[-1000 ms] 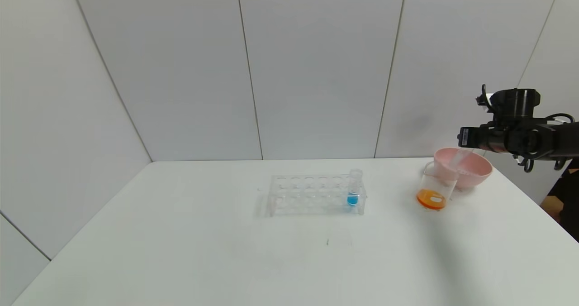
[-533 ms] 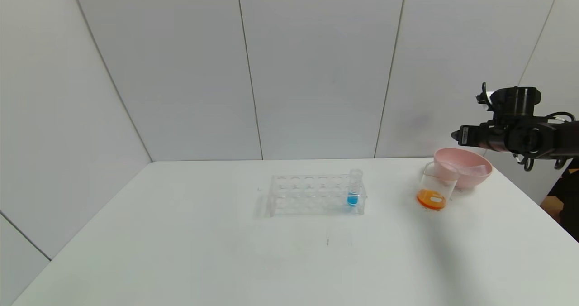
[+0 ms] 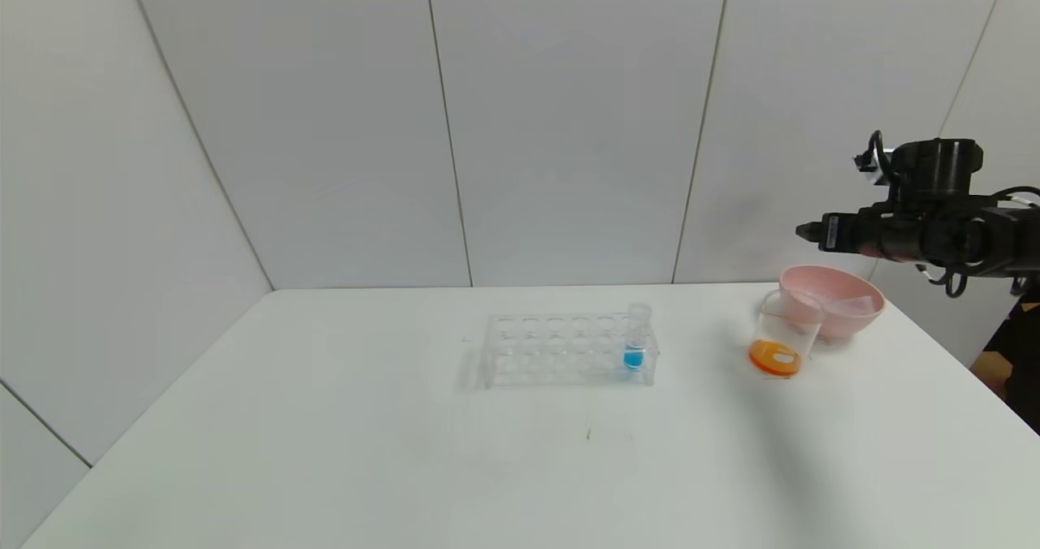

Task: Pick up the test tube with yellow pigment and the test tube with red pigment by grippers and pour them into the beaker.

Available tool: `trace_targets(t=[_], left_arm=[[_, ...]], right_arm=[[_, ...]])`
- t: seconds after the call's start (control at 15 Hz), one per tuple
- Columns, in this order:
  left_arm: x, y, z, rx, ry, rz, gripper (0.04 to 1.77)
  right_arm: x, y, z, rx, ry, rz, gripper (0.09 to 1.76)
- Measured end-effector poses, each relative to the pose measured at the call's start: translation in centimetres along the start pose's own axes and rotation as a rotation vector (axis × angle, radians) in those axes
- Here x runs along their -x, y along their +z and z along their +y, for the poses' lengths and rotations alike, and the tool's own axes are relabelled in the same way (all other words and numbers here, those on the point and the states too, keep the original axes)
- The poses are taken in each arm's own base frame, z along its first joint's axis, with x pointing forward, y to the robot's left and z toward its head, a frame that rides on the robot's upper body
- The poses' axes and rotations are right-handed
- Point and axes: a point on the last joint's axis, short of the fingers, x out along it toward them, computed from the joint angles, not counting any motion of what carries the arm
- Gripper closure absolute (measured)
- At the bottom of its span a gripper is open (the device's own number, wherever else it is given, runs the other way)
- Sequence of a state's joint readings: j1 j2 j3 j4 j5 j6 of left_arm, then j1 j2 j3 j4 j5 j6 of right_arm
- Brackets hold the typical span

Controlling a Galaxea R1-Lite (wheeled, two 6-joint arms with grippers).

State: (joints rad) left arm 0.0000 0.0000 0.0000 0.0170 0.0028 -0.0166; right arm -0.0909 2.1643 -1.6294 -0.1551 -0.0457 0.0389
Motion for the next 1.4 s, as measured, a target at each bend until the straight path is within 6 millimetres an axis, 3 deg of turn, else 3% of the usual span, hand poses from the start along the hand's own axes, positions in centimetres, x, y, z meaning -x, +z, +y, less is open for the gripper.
trace_targets(t=[0.33, 0.53, 0.73, 0.93, 1.13, 1.4], left_arm=[[0.0, 0.0, 0.0, 0.0, 0.0, 0.0, 0.09], [0.0, 0.0, 0.0, 0.0, 0.0, 0.0, 0.09], [0.0, 0.0, 0.0, 0.0, 0.0, 0.0, 0.09], [0.0, 0.0, 0.0, 0.0, 0.0, 0.0, 0.09], [0.0, 0.0, 0.0, 0.0, 0.0, 0.0, 0.09], [0.0, 0.0, 0.0, 0.0, 0.0, 0.0, 0.09]], right_arm=[[4.4, 1.5, 1.7, 0.016, 0.081, -0.034, 0.2], [9.0, 2.5, 2.3, 0.026, 0.119, -0.078, 0.18], [15.6, 3.4, 2.0, 0.03, 0.168, -0.149, 0.17], [23.2, 3.0, 1.2, 0.031, 0.189, -0.236, 0.16], [30.6, 1.4, 0.1, 0.028, 0.192, -0.344, 0.15], [39.4, -3.1, -1.2, 0.022, 0.197, -0.509, 0.15]])
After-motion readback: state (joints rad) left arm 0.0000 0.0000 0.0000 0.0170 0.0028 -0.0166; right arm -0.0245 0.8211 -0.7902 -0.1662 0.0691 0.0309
